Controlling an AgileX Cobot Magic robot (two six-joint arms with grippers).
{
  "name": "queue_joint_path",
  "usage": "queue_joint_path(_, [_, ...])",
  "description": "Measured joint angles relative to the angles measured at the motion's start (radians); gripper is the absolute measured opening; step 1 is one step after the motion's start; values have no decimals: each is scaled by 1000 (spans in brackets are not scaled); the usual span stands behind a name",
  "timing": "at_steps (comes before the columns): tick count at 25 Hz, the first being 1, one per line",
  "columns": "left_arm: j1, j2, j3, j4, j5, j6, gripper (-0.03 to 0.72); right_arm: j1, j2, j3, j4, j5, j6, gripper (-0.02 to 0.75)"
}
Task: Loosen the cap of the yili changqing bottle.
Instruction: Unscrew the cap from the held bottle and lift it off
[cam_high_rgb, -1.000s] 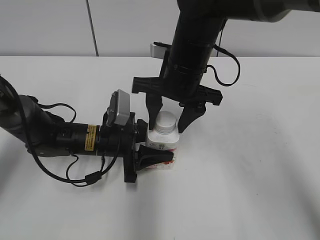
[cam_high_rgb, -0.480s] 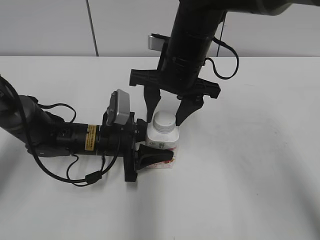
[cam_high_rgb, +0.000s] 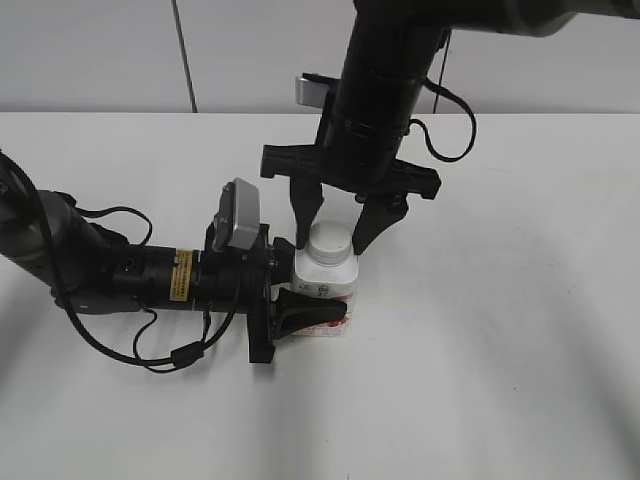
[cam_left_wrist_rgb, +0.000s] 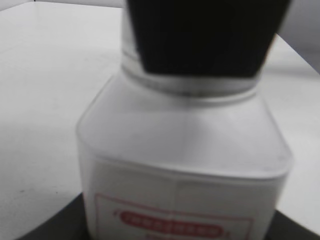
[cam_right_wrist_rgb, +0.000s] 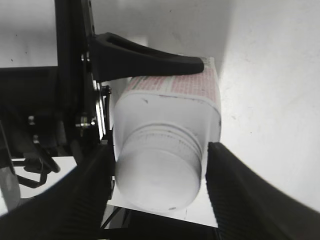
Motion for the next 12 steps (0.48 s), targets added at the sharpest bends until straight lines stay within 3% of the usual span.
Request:
queue_joint_path(4, [0, 0, 0, -1, 0, 0, 367, 0, 4, 0, 0, 0, -1, 477])
queue_joint_path(9, [0, 0, 0, -2, 0, 0, 367, 0, 4, 0, -1, 0, -2, 398])
queue_joint_path(12, [0, 0, 0, -2, 0, 0, 366, 0, 4, 0, 2, 0, -2, 398])
